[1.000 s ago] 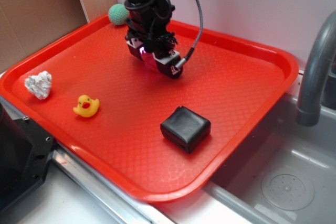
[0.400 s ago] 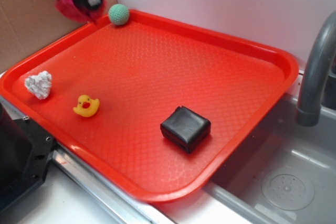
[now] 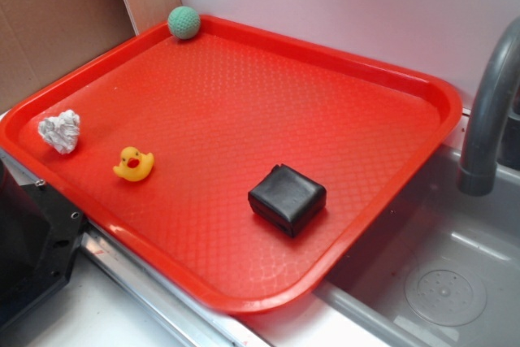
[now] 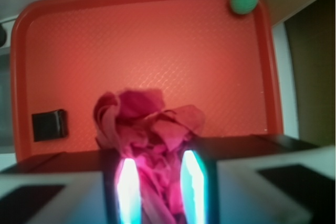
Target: Grab the red paper.
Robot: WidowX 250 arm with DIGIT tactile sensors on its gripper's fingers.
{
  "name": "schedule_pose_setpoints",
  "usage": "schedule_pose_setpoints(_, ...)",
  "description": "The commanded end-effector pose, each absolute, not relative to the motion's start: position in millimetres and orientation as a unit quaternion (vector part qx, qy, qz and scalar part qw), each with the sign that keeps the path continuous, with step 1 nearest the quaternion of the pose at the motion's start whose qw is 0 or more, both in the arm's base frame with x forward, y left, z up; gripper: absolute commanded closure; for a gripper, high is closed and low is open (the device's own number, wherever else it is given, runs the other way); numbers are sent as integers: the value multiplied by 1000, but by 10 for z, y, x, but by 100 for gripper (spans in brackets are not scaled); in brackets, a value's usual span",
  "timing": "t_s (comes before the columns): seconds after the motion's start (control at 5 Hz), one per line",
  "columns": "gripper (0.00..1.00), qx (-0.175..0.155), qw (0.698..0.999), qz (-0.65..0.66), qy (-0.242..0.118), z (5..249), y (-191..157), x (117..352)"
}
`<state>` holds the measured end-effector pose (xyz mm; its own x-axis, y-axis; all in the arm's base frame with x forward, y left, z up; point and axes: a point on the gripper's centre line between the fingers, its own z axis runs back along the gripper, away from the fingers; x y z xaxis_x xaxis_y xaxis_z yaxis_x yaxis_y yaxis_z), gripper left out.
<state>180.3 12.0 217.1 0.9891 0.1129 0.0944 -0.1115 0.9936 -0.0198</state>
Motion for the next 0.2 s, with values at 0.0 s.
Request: schedule_pose_setpoints(0.0,100,10,995,65,-81,2055,11,2102)
